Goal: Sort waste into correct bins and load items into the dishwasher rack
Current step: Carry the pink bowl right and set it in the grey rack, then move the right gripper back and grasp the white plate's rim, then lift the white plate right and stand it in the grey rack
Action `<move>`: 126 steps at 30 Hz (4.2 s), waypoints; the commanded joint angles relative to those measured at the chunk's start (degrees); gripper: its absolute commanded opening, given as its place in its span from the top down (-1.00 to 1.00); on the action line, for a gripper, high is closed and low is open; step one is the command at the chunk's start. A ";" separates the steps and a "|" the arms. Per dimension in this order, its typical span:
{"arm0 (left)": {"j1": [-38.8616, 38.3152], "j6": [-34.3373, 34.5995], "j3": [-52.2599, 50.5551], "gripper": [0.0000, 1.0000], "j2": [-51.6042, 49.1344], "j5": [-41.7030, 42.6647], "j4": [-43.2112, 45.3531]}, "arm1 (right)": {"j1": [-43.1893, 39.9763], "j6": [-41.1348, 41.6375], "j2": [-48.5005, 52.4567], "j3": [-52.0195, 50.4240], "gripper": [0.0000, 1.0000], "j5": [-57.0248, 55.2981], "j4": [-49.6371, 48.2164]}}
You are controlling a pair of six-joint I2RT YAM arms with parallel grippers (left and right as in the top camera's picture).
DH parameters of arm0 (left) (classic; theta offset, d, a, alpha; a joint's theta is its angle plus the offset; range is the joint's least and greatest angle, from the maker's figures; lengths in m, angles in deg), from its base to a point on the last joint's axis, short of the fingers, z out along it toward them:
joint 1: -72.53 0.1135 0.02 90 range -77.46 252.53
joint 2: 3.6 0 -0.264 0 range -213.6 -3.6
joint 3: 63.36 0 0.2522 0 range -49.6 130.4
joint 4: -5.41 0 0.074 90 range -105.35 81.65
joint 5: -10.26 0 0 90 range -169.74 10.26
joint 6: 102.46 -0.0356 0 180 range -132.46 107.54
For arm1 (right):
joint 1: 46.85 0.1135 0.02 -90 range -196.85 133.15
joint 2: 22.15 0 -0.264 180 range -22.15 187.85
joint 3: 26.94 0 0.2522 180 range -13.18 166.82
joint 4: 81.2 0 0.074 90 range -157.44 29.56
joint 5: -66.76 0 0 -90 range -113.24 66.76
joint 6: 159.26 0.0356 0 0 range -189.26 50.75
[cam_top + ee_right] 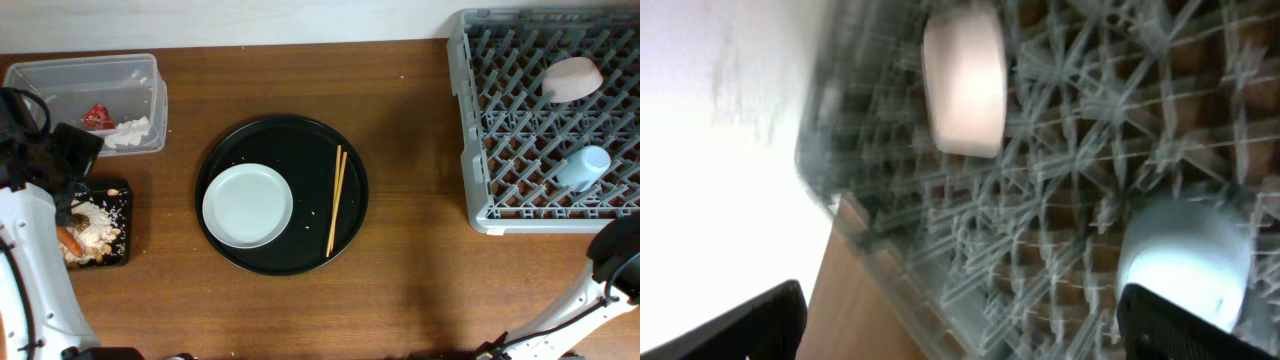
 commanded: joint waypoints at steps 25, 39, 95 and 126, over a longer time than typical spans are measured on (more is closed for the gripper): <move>0.11 0.50 -0.17 -0.98 -0.07 -0.81 -0.09 | 74.84 -1.11 3.37 0.00 -0.97 -28.85 6.95; 0.11 0.50 -0.17 -0.99 -0.09 -0.81 -0.09 | 81.53 0.61 20.48 0.00 -0.45 -27.98 -0.17; 0.11 0.50 -0.17 -0.98 -0.07 -0.81 -0.09 | 44.50 -9.29 11.13 29.90 0.92 -65.33 17.49; 0.11 0.50 -0.17 -0.98 -0.07 -0.81 -0.09 | 28.00 -27.39 22.21 28.35 0.92 -59.95 -8.81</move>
